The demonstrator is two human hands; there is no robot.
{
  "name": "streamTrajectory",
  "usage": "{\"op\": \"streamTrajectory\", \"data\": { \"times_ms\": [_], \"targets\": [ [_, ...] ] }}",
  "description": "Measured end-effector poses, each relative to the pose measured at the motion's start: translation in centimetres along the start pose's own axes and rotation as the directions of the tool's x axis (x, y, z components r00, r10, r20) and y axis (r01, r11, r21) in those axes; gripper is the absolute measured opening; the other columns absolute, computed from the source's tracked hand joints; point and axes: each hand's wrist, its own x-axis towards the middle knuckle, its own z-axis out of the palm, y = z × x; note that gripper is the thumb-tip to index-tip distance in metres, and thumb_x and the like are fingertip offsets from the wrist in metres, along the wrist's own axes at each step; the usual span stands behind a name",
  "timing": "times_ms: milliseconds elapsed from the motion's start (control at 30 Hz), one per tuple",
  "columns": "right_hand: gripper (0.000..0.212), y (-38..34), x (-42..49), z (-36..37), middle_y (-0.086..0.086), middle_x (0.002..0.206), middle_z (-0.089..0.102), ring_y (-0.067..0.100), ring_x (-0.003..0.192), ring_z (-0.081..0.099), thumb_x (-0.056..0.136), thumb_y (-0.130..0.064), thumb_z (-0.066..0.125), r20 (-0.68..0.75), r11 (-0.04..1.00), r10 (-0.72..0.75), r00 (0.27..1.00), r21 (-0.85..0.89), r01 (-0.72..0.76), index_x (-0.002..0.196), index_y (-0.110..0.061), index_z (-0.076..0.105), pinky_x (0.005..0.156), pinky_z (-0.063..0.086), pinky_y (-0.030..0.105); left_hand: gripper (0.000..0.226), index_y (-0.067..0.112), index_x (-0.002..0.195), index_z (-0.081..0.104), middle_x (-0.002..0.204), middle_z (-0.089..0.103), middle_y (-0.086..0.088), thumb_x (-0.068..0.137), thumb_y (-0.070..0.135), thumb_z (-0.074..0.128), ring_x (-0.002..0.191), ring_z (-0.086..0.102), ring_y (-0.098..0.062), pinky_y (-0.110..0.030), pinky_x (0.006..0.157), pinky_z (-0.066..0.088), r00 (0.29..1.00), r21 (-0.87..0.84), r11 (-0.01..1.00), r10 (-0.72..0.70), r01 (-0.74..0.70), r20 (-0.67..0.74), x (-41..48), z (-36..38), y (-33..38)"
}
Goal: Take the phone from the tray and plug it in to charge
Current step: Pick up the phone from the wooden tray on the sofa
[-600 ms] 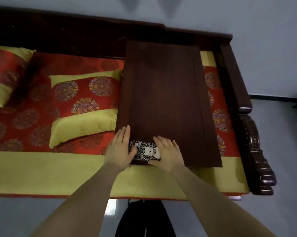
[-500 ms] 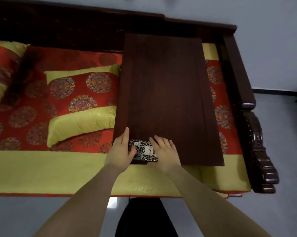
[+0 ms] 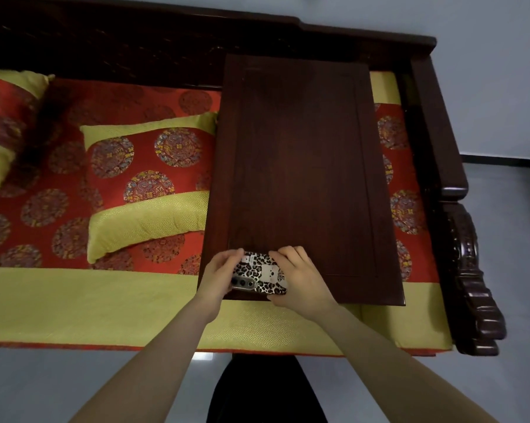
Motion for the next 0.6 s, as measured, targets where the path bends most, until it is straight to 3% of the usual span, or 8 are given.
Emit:
{"op": "streamTrajectory", "data": {
  "times_ms": [67, 233, 433, 600],
  "targets": [
    [0.086, 0.1, 0.1, -0.8, 0.001, 0.125, 0.047, 0.019, 0.115, 0.040, 0.063, -0.034, 0.083, -0.016, 1.000, -0.017, 1.000, 0.003, 0.017, 0.136, -0.010, 0.044, 0.099, 0.044, 0.039, 0.027, 0.010, 0.105, 0.066, 0.107, 0.070, -0.015, 0.084, 0.027, 0.066, 0.093, 0.069, -0.022, -0.032, 0.079, 0.058, 0.992, 0.005, 0.999, -0.049, 0.049, 0.118, -0.4, 0.0, -0.2],
    [0.089, -0.5, 0.4, -2.6, 0.000, 0.129, 0.046, 0.019, 0.117, 0.041, 0.065, -0.041, 0.079, 0.023, 0.995, -0.089, 0.996, -0.039, 0.090, 0.140, -0.013, 0.039, 0.095, 0.047, 0.038, 0.023, 0.006, 0.107, 0.066, 0.109, 0.071, -0.018, 0.086, 0.016, 0.065, 0.097, 0.070, -0.028, -0.029, 0.074, 0.059, 0.992, -0.110, 0.992, -0.041, 0.054, 0.116, -2.0, -0.7, 0.0],
    [0.099, -5.2, 4.0, -3.8, -0.001, 0.136, 0.043, 0.019, 0.125, 0.037, 0.065, -0.049, 0.077, 0.103, 0.965, -0.240, 0.965, -0.082, 0.249, 0.146, -0.019, 0.030, 0.102, 0.039, 0.038, 0.023, 0.008, 0.105, 0.064, 0.097, 0.072, -0.013, 0.084, 0.016, 0.067, 0.089, 0.071, -0.024, -0.029, 0.073, 0.059, 0.999, -0.337, 0.940, 0.042, -0.044, -0.015, -5.8, -6.6, 0.7],
    [0.093, -15.6, 7.8, -2.7, 0.001, 0.128, 0.050, 0.022, 0.116, 0.043, 0.060, -0.048, 0.079, 0.152, 0.915, -0.390, 0.908, -0.042, 0.400, 0.140, -0.018, 0.040, 0.098, 0.041, 0.041, 0.029, 0.003, 0.108, 0.065, 0.090, 0.075, -0.010, 0.084, 0.020, 0.065, 0.081, 0.072, -0.018, -0.027, 0.072, 0.057, 0.978, -0.452, 0.872, 0.122, -0.187, -0.169, -10.5, -15.8, 0.5]
  ]
}}
